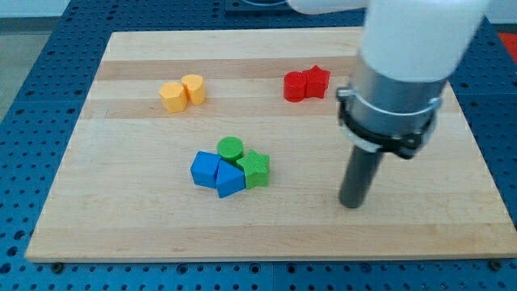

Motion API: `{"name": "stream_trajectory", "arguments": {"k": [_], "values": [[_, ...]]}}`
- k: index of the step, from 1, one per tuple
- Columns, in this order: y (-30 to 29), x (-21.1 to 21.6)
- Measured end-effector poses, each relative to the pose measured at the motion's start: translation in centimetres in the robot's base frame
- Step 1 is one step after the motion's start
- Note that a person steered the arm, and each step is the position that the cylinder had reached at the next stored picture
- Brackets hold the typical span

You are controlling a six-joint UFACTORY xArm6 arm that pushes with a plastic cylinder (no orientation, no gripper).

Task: Keep green blocks below yellow blocks

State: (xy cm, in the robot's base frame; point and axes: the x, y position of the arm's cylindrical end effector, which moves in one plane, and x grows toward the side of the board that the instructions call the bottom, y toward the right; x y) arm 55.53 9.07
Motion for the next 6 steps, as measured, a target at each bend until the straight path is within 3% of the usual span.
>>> {"name": "stream_trajectory", "arguments": {"k": [2,5,6], "values": [[-7.3,-1.4],[-17.2,-9.6],[-18.3,-10.5]]}}
